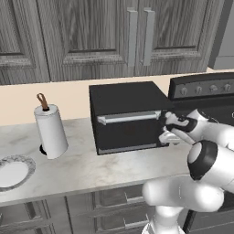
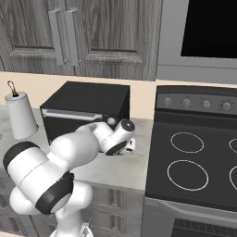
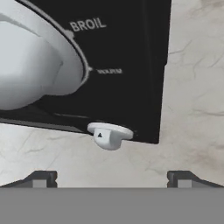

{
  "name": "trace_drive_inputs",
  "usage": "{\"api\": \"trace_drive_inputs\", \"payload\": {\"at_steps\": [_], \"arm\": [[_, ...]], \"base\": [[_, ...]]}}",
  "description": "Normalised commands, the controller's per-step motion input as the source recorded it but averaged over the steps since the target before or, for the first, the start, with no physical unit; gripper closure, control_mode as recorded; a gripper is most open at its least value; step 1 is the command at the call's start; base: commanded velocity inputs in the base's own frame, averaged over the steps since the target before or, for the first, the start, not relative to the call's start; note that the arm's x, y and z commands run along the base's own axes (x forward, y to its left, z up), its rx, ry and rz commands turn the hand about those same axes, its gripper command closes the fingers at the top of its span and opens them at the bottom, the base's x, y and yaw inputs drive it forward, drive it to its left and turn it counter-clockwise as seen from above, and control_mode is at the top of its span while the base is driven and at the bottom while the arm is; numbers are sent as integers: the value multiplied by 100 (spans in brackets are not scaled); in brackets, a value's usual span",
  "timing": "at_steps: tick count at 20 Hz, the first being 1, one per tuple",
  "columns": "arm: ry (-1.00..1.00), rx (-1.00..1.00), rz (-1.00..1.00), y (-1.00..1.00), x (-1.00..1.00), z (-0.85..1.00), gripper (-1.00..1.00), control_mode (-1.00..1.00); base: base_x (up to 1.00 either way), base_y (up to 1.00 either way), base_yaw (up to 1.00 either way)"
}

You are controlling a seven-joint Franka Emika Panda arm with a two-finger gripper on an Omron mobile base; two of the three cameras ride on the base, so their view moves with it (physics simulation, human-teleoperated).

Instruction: Pick up the bagel from the plate, place it on the toaster oven rack, close the door, and set the timer.

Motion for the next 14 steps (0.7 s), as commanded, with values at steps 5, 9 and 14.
{"api": "trace_drive_inputs", "payload": {"at_steps": [5, 9, 14], "arm": [[0, 1, -1, 0, 23, -16, -100, -100], [0, 1, 0, 0, 20, -11, -100, -100], [0, 1, 0, -2, 17, -11, -100, -100]], "base": [[0, 0, 0], [0, 0, 0], [0, 0, 0]]}}
